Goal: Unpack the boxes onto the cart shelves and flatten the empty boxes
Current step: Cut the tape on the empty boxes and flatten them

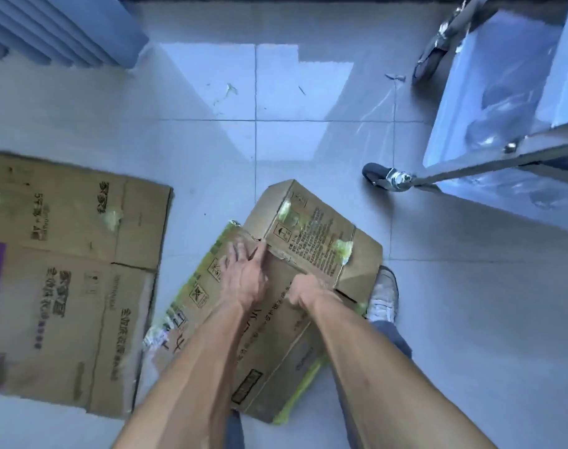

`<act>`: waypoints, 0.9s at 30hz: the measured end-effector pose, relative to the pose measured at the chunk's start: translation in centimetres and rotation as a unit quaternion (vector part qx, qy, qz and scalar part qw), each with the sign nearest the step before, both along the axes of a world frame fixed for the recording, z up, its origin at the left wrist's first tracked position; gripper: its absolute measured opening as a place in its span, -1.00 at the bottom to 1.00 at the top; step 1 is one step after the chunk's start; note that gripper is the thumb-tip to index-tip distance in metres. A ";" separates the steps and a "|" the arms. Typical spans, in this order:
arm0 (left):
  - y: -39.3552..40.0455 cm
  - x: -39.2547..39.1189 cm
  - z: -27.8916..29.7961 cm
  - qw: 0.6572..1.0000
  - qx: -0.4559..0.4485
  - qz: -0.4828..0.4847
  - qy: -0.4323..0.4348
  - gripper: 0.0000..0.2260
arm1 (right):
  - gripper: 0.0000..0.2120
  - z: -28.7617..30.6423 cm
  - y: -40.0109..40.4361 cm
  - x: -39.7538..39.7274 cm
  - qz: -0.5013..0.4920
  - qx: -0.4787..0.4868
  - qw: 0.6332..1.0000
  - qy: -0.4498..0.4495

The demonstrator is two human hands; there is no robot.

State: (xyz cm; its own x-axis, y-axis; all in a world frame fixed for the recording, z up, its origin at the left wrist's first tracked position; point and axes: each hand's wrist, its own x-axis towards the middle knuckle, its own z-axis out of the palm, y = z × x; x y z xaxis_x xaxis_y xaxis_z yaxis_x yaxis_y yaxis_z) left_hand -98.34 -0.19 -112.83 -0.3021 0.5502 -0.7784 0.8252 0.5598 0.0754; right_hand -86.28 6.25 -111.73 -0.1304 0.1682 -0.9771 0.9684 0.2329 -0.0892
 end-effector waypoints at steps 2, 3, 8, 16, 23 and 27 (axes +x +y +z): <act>-1.6 1.5 -0.8 0.995 -0.019 0.091 -0.023 -0.25 | -0.73 -0.8 -0.3 0.2 0.080 0.011 0.997 -0.005; -2.1 2.1 -1.1 0.989 -0.029 0.143 -0.037 -0.26 | -0.67 -1.3 -0.5 0.4 0.101 0.021 0.995 0.000; -4.9 3.6 -3.2 0.958 -0.047 0.277 -0.060 -0.32 | -0.35 -2.9 -1.4 1.4 0.160 0.070 0.982 0.072; -9.8 7.2 -5.3 0.945 0.051 0.321 0.028 -0.27 | -0.38 -6.6 -5.1 1.9 0.294 0.118 0.937 0.145; -12.4 10.6 -6.4 0.848 0.022 0.530 0.014 -0.33 | -0.56 -7.2 -5.5 0.9 0.384 0.103 0.910 0.116; -15.2 9.5 -7.8 0.805 0.038 0.587 0.077 -0.33 | -0.37 -8.2 -5.3 -0.9 0.426 0.147 0.883 0.127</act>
State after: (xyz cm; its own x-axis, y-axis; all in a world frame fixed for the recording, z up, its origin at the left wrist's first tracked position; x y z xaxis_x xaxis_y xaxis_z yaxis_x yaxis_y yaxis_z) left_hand -88.84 -15.38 -120.66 -0.7391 -0.1404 -0.6588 -0.2662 0.9593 0.0942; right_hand -87.13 0.93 -119.97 -0.5408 0.1450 -0.8286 0.3871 0.9174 -0.0921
